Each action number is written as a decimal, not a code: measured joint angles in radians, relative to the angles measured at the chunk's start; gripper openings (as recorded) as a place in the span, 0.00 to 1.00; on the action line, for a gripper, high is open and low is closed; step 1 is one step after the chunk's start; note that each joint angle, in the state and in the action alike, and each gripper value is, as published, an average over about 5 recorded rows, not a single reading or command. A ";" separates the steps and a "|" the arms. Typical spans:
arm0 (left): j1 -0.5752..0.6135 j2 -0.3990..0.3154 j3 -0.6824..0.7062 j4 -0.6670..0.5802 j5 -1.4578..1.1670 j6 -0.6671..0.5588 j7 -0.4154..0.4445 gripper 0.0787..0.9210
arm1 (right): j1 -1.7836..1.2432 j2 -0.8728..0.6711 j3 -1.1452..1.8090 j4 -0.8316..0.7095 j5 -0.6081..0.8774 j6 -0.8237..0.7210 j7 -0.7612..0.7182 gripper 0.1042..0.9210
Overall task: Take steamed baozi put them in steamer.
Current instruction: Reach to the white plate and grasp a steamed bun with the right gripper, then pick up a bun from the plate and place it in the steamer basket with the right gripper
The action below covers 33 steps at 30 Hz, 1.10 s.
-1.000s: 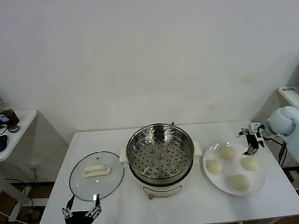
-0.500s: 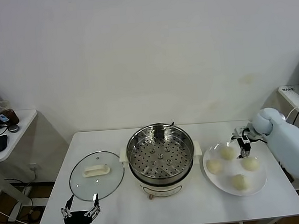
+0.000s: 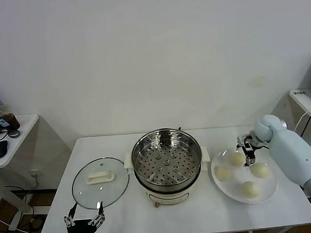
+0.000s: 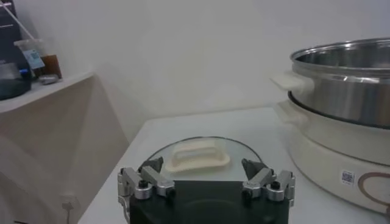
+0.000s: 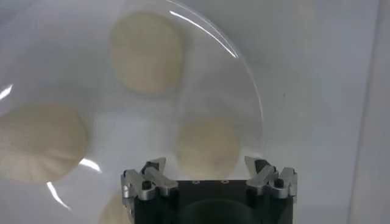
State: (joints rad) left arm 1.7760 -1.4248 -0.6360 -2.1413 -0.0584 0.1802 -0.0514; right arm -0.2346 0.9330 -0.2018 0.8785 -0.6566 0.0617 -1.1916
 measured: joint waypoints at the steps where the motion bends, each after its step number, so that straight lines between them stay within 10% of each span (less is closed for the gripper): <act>1: 0.000 0.000 0.001 0.001 0.000 0.000 0.000 0.88 | -0.001 0.002 0.002 -0.003 -0.002 -0.001 0.003 0.88; 33: -0.021 -0.007 0.021 0.014 0.009 0.009 -0.002 0.88 | 0.006 -0.015 0.027 0.010 0.059 -0.051 0.016 0.57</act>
State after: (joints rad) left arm 1.7552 -1.4318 -0.6151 -2.1274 -0.0491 0.1893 -0.0530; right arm -0.2286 0.9175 -0.1748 0.8880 -0.5980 0.0110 -1.1760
